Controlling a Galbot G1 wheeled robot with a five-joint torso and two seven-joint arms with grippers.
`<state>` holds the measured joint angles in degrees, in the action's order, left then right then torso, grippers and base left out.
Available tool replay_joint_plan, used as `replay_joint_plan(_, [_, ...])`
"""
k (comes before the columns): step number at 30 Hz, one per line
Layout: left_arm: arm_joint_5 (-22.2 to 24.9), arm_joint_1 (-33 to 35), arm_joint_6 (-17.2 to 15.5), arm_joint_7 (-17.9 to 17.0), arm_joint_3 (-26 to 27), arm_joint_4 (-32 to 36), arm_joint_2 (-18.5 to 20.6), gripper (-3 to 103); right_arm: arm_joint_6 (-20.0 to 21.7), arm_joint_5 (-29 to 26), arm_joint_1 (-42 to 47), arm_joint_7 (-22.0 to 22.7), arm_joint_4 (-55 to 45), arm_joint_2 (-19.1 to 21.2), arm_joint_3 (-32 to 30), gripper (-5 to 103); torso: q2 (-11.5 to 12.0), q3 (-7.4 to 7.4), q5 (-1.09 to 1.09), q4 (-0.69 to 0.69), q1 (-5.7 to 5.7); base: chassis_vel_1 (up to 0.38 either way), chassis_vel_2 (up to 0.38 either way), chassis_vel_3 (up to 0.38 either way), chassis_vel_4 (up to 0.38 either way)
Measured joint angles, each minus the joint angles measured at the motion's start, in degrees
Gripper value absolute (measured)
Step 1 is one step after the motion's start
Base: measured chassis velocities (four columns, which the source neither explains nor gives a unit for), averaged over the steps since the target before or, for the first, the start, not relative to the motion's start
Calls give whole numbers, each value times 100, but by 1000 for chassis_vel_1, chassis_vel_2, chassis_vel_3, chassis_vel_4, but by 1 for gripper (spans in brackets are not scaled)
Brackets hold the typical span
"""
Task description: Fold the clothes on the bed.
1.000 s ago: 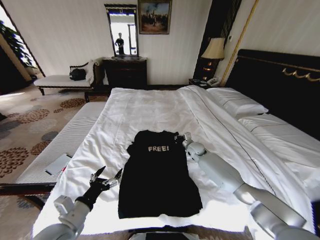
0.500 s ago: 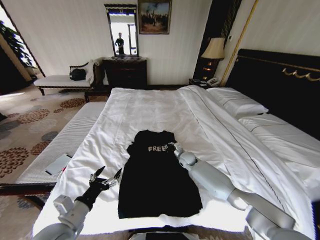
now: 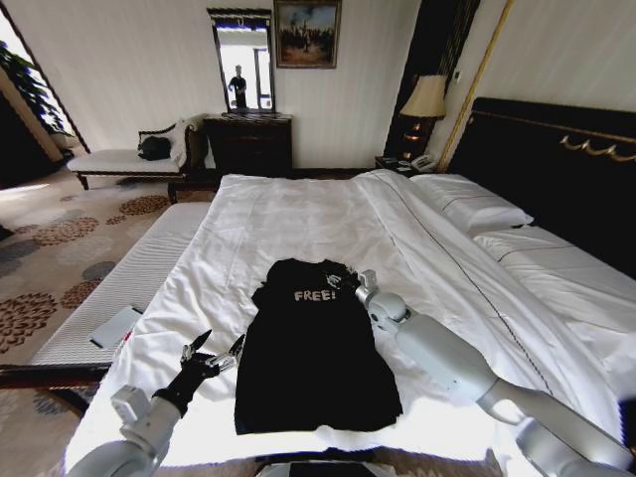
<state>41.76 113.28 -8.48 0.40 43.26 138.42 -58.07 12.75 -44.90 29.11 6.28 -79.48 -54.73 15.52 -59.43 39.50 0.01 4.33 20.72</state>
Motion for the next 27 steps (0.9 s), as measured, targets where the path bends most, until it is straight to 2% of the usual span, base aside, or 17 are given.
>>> replay_joint_plan(1, [0, 0, 0, 0, 0, 0, 0, 100, 0, 0, 0, 0, 0, 0, 0, 78, 0, 0, 0, 0, 0, 0, 0, 0, 0])
replay_joint_plan(4, [-22, 30, 0, 0, 16, 9, -18, 100, -46, 174, -33, -133, 334, 1, 7, 93, 0, 0, 0, 0, 0, 0, 0, 0, 0])
replay_joint_plan(6, [-23, 29, 0, 0, 16, 9, -19, 100, -46, 174, -33, -143, 370, 0, 9, 98, 0, 0, 0, 0, 0, 0, 0, 0, 0])
replay_joint_plan(15, [-64, 24, -2, 0, 17, 12, -16, 100, -19, 72, -69, -217, 723, -112, 50, 101, 0, 0, -1, -1, 0, 0, 0, 0, 0])
replay_joint_plan(16, [-63, 34, -2, 0, 32, 12, -17, 100, -20, 66, -87, -215, 770, -129, 62, 96, 0, 0, -1, -1, 0, 0, 0, 0, 0])
replay_joint_plan(17, [-63, 34, -2, 0, 32, 12, -17, 100, -20, 66, -87, -215, 770, -129, 62, 96, 0, 0, -1, -1, 0, 0, 0, 0, 0])
replay_joint_plan(20, [-41, 54, -2, 0, 75, 12, -18, 100, -20, 56, -155, -215, 946, -186, 113, 80, 0, 0, -1, 0, 0, 0, 0, 0, 0])
replay_joint_plan(21, [-41, 54, -2, 0, 75, 12, -18, 100, -20, 56, -155, -215, 946, -186, 113, 80, 0, 0, -1, 0, 0, 0, 0, 0, 0])
replay_joint_plan(23, [-27, 55, -2, 0, 81, 9, -18, 100, -21, 61, -186, -216, 1068, -225, 131, 70, 0, 0, -1, 0, 0, 0, 0, 0, 0])
replay_joint_plan(26, [-13, 58, 0, 0, 96, 0, -18, 100, -28, 67, -201, -218, 1172, -248, 140, 64, 0, 0, -1, 0, 0, 0, 0, 0, 0])
replay_joint_plan(27, [-7, 59, 3, 0, 106, -8, -17, 100, -31, 67, -203, -219, 1202, -256, 144, 58, 0, 0, -1, 0, 0, 0, 0, 0, 0])
